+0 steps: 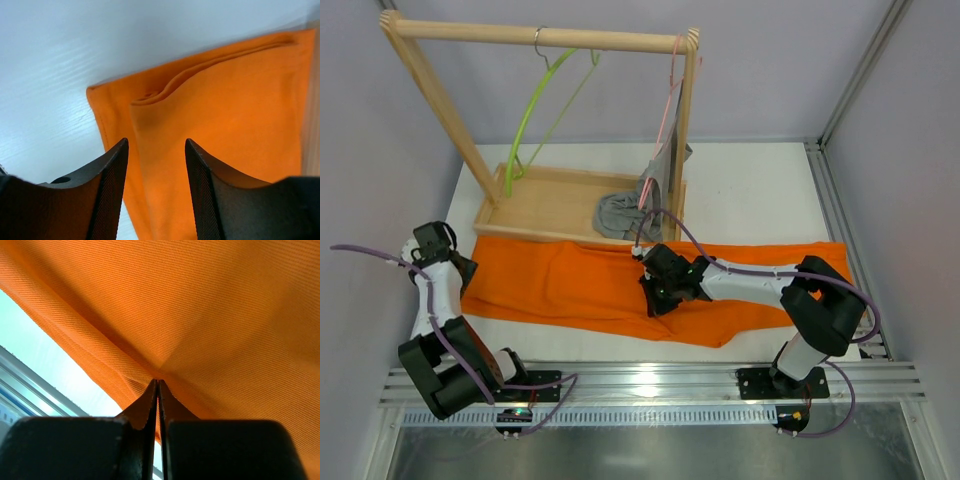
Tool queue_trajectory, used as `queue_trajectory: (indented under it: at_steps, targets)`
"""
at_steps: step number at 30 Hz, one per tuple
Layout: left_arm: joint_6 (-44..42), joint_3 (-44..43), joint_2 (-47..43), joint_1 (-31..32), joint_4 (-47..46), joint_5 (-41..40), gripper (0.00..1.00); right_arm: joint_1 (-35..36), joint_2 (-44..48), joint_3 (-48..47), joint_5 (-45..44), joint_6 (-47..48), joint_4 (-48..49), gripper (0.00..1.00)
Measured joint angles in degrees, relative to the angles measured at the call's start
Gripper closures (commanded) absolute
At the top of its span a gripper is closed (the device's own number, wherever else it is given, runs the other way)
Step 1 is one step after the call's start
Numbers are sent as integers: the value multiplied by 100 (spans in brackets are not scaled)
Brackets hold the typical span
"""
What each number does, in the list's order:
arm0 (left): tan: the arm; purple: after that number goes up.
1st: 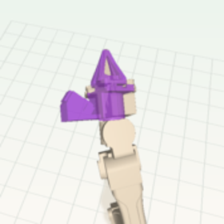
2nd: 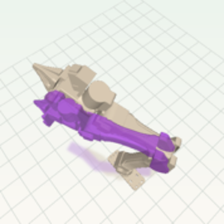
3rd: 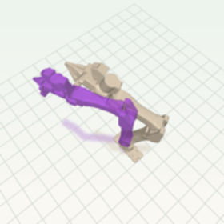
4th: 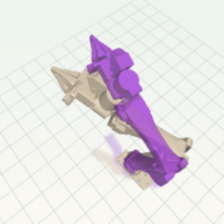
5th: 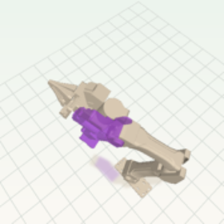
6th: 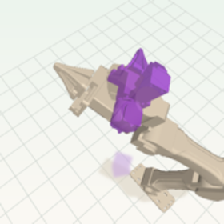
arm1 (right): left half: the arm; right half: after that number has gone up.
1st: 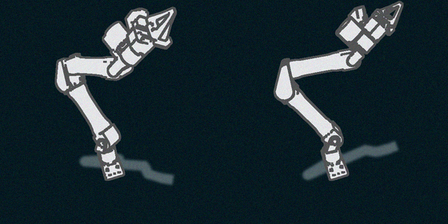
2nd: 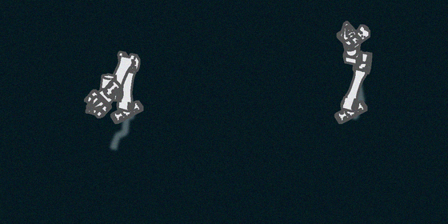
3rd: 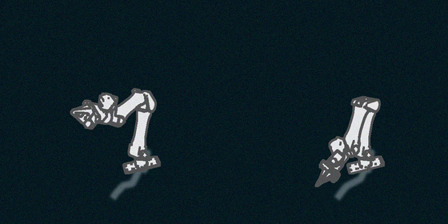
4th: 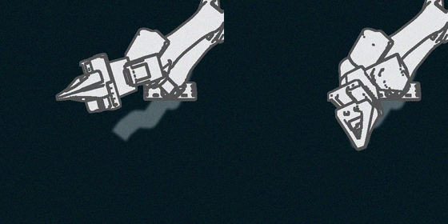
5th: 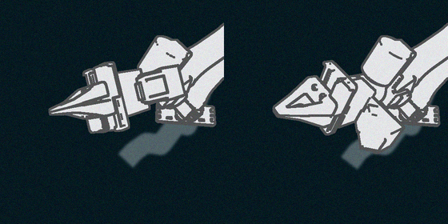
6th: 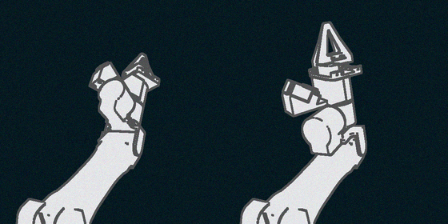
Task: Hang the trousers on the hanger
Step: Fold the trousers
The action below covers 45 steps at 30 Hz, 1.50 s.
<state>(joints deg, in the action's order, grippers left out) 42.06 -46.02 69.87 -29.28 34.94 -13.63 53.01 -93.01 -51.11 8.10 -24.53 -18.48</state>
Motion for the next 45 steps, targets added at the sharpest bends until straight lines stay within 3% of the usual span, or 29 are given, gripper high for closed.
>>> queue_trajectory:
  at_steps: [4,6,10,11,15,25,30,34,45]
  targets:
    - [177,492,70,0,-105,39,48,-11,0,-42,0,35,-52,96]
    - [262,654,236,0,-205,114,53,-24,2,-57,0,39,-68,96]
    - [308,621,697,2,-350,306,83,-37,22,-116,-2,42,-109,96]
    - [306,562,769,2,-361,348,84,-37,31,-120,-2,42,-114,96]
    - [240,212,793,146,-363,426,76,-37,55,-149,4,42,-127,96]
    - [120,-232,1340,516,-905,691,80,-164,48,-186,68,42,-101,96]
    - [74,-238,1786,516,-1038,883,66,-227,48,-186,114,50,-61,96]
    - [46,-273,1749,516,-1014,863,58,-251,48,-186,144,66,-37,96]
    - [-439,-949,1073,516,-393,295,57,-485,48,-59,313,17,245,96]
